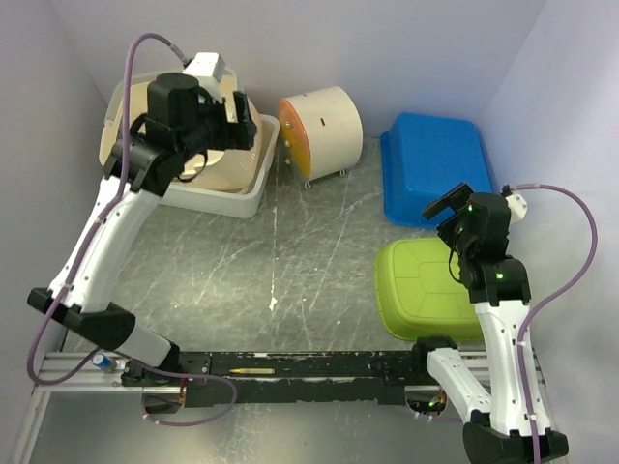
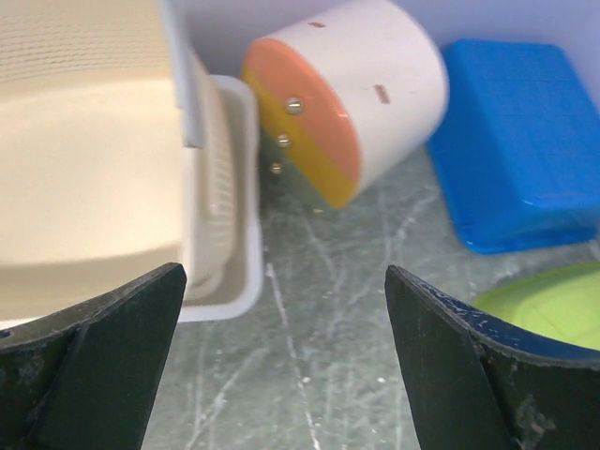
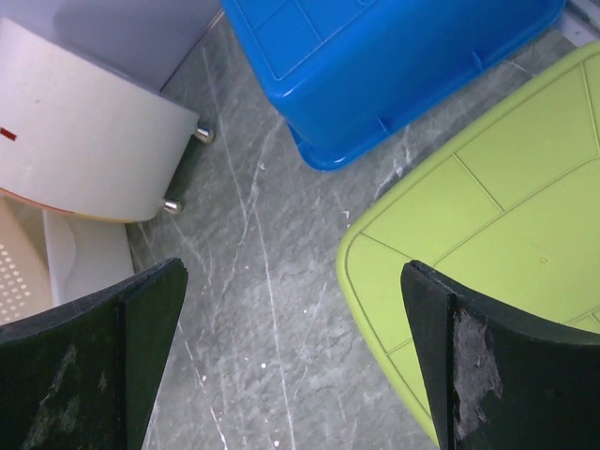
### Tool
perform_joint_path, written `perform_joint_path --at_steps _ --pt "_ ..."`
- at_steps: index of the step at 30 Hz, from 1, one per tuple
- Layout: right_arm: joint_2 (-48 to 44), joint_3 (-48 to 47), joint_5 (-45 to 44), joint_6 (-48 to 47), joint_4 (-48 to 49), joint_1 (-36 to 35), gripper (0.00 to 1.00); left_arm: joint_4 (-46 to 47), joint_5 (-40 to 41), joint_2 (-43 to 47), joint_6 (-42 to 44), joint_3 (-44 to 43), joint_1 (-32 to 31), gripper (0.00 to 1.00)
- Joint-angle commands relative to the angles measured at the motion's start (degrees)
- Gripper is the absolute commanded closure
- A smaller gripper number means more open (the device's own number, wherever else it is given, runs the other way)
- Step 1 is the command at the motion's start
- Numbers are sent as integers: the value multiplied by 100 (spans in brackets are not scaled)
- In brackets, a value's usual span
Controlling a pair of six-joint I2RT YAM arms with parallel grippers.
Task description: Turn the large container upside down
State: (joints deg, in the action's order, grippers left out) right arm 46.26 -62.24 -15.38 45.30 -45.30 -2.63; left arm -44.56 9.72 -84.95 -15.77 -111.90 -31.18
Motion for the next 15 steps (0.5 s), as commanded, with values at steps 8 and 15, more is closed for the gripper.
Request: perform_joint_path --at_steps 8,15 --pt "-339 16 -2 -117 -152 -17 0 4 -1844 -1401 614 -355 1578 1" --pt "-331 23 -12 -170 -183 -18 0 80 -2680 -1808 826 -474 1782 24"
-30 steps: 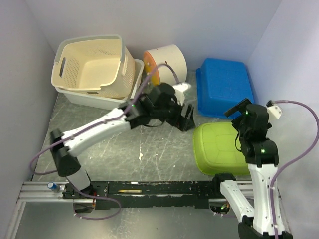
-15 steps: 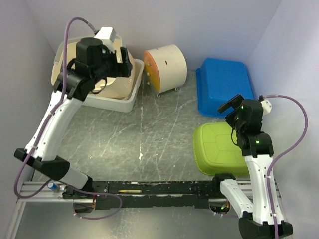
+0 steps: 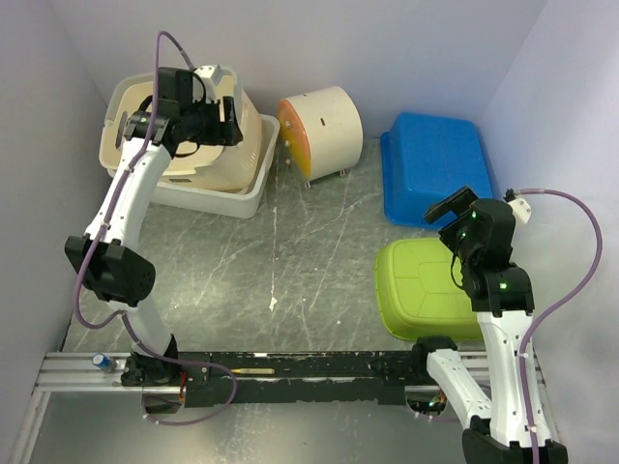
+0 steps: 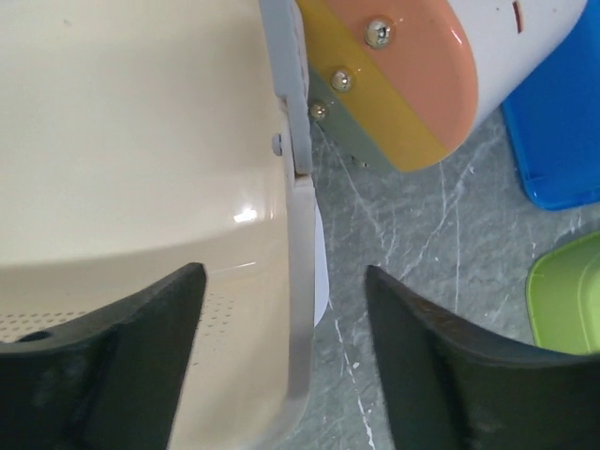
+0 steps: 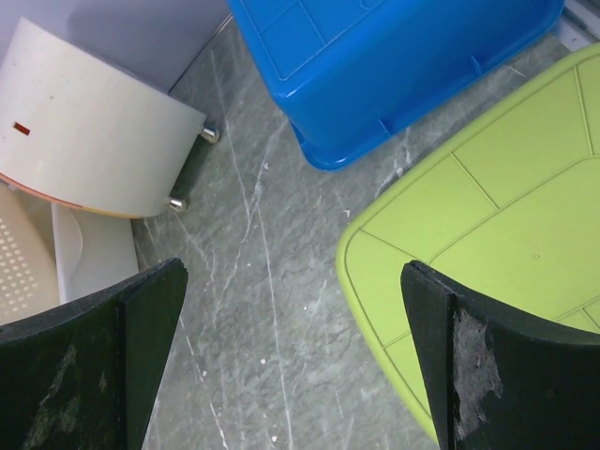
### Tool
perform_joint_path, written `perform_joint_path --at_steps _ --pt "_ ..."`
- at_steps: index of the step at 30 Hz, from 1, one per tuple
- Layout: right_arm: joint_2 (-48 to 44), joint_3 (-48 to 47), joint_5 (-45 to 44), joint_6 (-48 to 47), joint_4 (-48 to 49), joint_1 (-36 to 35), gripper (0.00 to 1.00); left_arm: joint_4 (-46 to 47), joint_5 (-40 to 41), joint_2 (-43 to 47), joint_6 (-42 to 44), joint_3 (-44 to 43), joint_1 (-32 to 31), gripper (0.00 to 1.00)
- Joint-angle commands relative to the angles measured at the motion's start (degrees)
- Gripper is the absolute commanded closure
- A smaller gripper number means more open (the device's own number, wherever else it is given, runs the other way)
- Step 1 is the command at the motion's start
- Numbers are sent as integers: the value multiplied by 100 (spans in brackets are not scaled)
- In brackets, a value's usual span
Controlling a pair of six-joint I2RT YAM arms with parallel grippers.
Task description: Turn the large container upside down
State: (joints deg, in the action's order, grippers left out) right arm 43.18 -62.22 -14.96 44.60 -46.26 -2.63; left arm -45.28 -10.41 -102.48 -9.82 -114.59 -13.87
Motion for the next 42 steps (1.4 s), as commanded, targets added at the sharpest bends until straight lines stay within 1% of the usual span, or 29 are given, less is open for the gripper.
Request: perform_joint_path --at_steps 1,2,5,8,9,11,12,15,18,23,26,28,30,32,34,38,42 --pt "-16 3 -43 -104 -85 -11 0 151 -656 -86 249 -235 51 32" --pt "-12 -1 -34 -109 -85 -13 0 150 -614 -108 251 -272 55 38" --pt "-27 31 -13 -110 -63 -9 0 167 -501 -113 221 -384 51 51" --pt "-44 60 38 -109 -41 -11 0 291 -469 -27 207 -377 52 68" --pt "-45 63 50 -117 -34 -7 0 299 -480 -13 235 -399 51 75" --pt "-38 63 62 -135 -32 -12 0 228 -449 -35 317 -507 51 90" --pt "-49 73 63 -137 -39 -14 0 179 -444 -46 363 -577 51 93" --pt "-48 101 108 -148 -26 -10 0 93 -416 33 466 -682 51 93" --pt "-45 118 131 -129 -26 -17 0 146 -345 339 624 -681 51 93" --pt "-82 146 203 -112 32 -16 0 491 -556 1354 1157 -550 51 93" --pt "-92 182 245 -109 94 -4 0 519 -676 1782 1290 -702 51 93" --pt "-66 192 307 -109 121 -13 0 418 -916 1936 1280 -949 51 93" --pt "-35 185 369 -101 149 -6 0 323 -1341 2079 1210 -1143 52 93" --pt "-32 169 405 -101 162 -12 0 294 -1812 2252 1077 -1126 51 93" --pt "-41 157 400 -109 152 -8 0 373 -2236 2482 895 -963 53 93" --pt "-81 168 366 -126 134 -14 0 884 -3154 3036 359 -123 51 93" --pt "-46 82 266 -161 32 -12 0 1758 -3817 3633 -341 867 51 93"
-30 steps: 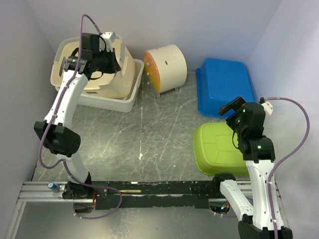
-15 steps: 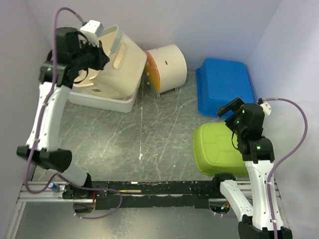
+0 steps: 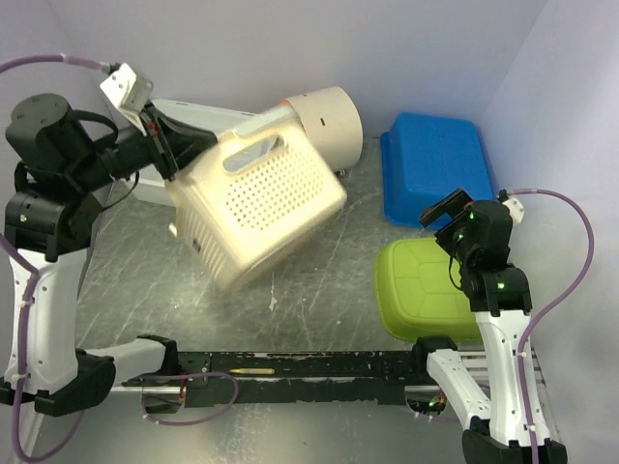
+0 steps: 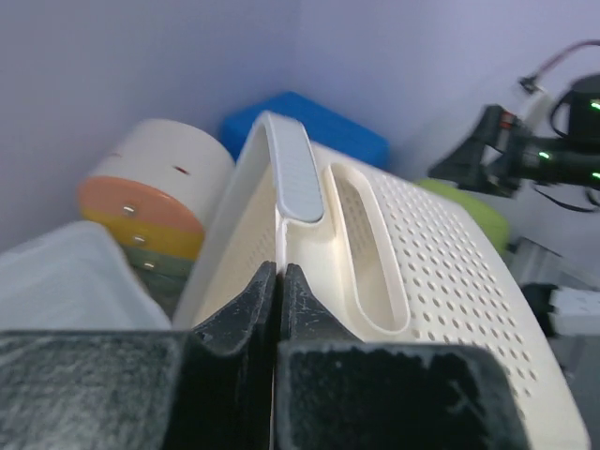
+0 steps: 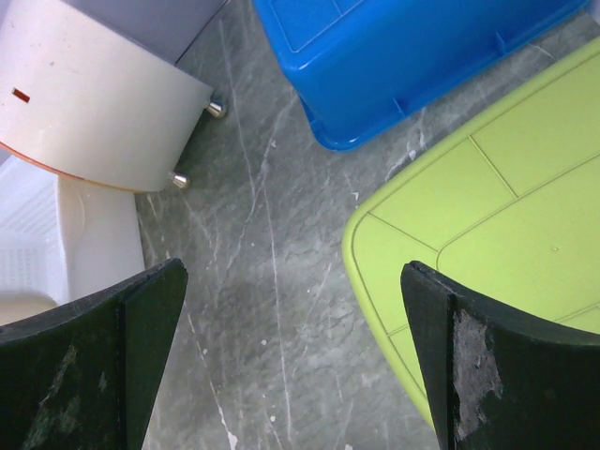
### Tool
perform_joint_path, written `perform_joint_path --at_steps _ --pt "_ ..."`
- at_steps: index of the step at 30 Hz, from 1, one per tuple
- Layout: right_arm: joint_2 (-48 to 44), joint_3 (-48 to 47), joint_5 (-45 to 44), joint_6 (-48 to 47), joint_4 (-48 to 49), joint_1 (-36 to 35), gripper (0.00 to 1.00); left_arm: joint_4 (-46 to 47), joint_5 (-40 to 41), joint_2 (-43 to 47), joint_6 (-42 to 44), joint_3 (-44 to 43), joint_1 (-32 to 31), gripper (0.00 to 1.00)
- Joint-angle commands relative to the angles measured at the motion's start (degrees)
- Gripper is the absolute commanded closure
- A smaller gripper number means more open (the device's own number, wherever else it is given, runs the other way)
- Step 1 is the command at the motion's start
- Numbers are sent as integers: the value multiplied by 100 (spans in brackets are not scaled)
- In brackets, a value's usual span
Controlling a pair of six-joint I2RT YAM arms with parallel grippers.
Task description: Turn the large container upside down
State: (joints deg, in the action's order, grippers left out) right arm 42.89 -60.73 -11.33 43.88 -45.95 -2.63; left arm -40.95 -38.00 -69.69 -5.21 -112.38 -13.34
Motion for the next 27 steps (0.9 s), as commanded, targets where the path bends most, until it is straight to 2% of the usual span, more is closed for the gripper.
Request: perform_joint_path --at_steps 1,11,16,20,24,27 --pt "-22 -84 -111 -90 -17 -14 0 1527 -1189 491 -968 910 -2 93" --pt "-45 -143 210 -145 33 -12 0 2447 -1926 1393 -1653 2983 -10 93" --pt "27 -149 612 -178 202 -15 0 2691 -2263 1639 -1815 3554 -19 93" --pt "137 -58 1450 -488 591 -16 0 2288 -2102 1640 -1647 3634 -19 93" --pt "474 -288 2298 -1135 565 -16 0 1885 -1958 1510 -1559 3663 -21 93" --pt "811 -498 3288 -1679 461 -17 0 1687 -1860 1472 -1553 3786 -28 77"
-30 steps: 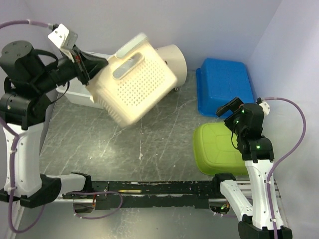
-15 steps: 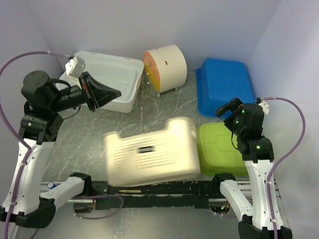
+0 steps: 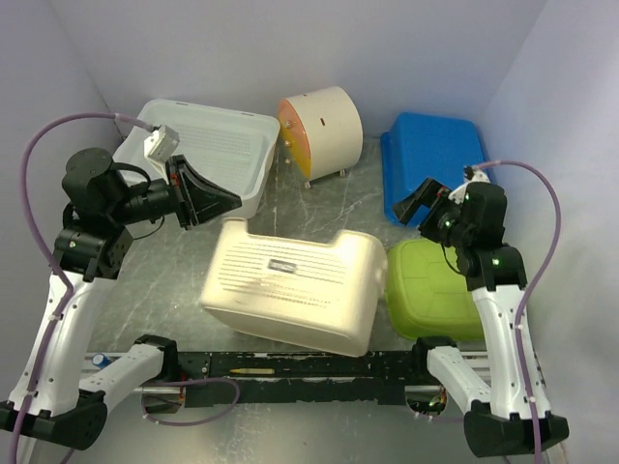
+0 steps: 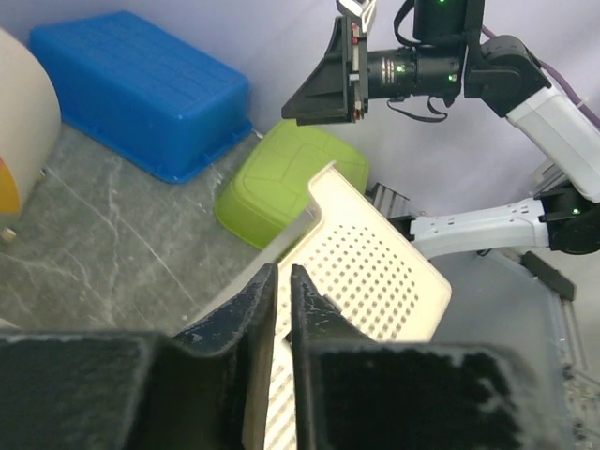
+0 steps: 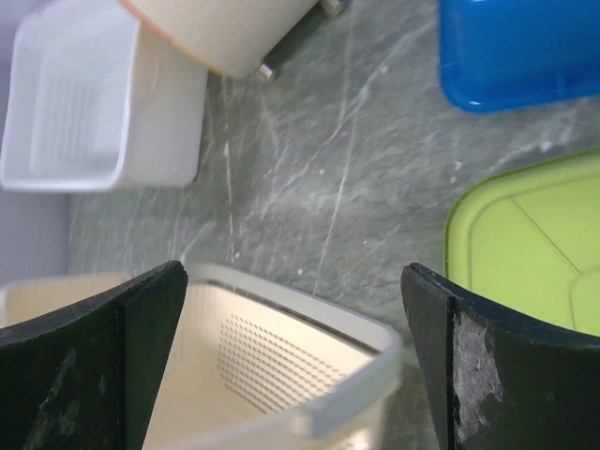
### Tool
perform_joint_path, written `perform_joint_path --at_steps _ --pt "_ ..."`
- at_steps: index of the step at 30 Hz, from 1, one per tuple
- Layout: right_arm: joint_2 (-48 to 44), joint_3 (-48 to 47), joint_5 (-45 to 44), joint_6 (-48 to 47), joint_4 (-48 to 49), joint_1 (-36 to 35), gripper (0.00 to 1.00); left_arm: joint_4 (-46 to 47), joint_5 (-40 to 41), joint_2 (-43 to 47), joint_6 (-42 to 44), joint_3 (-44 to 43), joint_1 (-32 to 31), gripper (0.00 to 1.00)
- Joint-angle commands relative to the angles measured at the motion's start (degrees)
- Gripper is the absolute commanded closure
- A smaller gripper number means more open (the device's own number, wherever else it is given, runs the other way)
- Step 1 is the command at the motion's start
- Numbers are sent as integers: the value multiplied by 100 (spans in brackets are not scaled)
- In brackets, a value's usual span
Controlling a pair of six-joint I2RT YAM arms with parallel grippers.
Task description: Turn the large container upside down
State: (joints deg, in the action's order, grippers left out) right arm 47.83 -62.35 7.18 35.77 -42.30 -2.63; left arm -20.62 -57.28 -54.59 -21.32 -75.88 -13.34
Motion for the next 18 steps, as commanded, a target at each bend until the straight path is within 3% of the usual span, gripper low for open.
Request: perform_joint_path --at_steps 1,4,8,18 --pt "408 -379 1808 -1014 62 -18 0 -425 108 -37 62 187 -28 71" --pt "581 -332 2895 -1250 99 -18 0 -607 228 -22 252 346 -28 49" --pt "488 -94 3705 -1347 330 -13 0 -800 389 9 286 608 -37 31" --pt "422 135 4742 -1152 941 -177 0 -1047 696 -87 309 853 -133 17"
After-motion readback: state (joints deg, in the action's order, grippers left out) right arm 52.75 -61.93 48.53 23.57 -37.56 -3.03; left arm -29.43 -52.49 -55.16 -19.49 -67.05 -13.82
